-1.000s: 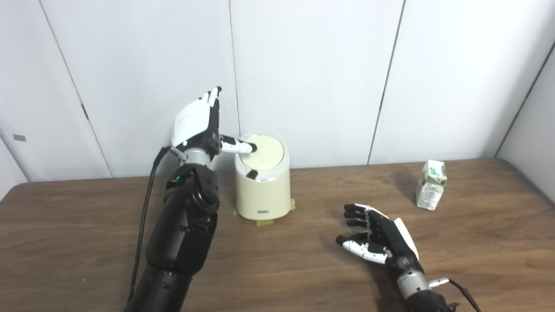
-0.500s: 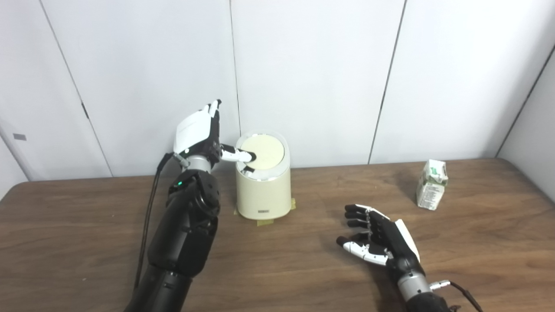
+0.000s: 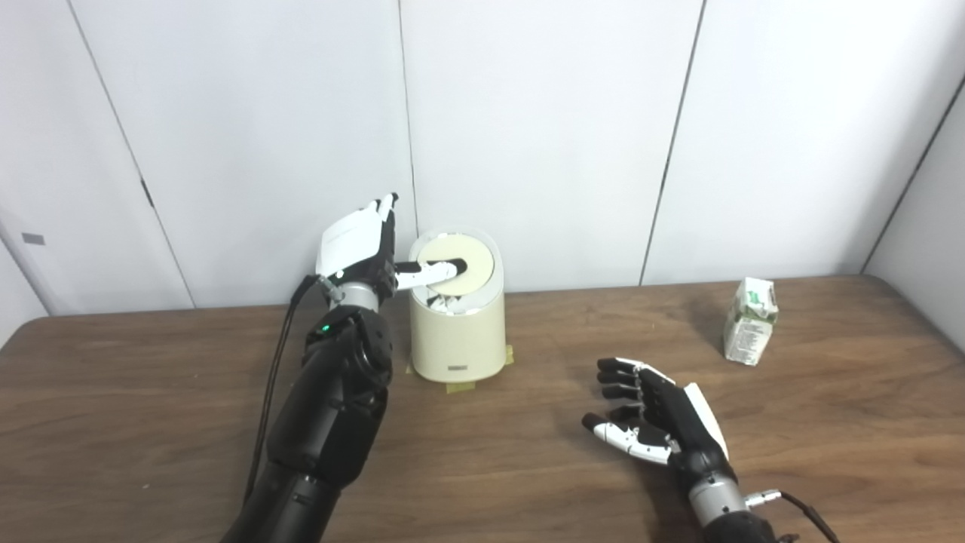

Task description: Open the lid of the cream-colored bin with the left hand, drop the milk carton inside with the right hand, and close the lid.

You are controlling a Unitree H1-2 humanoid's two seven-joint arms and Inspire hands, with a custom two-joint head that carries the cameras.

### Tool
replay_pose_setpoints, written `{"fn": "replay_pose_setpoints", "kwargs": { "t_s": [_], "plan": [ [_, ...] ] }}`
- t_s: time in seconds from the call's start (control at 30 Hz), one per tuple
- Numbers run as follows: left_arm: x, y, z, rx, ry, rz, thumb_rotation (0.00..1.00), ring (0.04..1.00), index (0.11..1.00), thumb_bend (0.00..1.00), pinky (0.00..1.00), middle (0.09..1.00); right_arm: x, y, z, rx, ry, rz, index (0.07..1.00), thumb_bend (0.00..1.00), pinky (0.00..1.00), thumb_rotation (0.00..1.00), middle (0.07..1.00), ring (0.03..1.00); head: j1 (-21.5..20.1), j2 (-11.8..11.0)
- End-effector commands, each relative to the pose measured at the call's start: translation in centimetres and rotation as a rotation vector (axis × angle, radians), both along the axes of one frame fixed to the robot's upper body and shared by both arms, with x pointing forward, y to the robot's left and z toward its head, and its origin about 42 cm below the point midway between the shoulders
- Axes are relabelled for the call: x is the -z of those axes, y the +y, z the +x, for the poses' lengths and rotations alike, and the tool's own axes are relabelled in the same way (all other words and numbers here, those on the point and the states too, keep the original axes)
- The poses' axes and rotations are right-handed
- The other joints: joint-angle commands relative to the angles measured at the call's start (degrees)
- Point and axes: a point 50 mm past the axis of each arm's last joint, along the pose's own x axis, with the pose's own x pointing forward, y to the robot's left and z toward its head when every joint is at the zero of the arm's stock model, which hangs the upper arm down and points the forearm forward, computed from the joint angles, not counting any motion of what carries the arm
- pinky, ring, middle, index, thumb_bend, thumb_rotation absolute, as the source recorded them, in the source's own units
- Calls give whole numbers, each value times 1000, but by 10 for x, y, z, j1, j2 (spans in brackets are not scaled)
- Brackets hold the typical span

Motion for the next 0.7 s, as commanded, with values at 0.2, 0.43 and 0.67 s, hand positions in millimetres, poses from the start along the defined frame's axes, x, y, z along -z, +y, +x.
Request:
{"fn": "replay_pose_setpoints", "kwargs": {
  "t_s": [0.2,0.43,0.67],
  "plan": [
    [-44,-9,9,8,-151,60,417,1000,1000,935,1000,1000,29,8,-15,-9,194,-5,732,302,669,103,735,718,-1,3],
    [-47,-10,11,-1,-240,253,230,1000,1000,1000,1000,1000,26,10,-15,-14,196,-26,730,300,672,107,734,721,-3,5],
    [-47,-7,11,12,-321,479,183,1000,1000,1000,1000,1000,25,10,-16,-6,203,-7,731,307,673,130,734,720,1,6]
  ]
}}
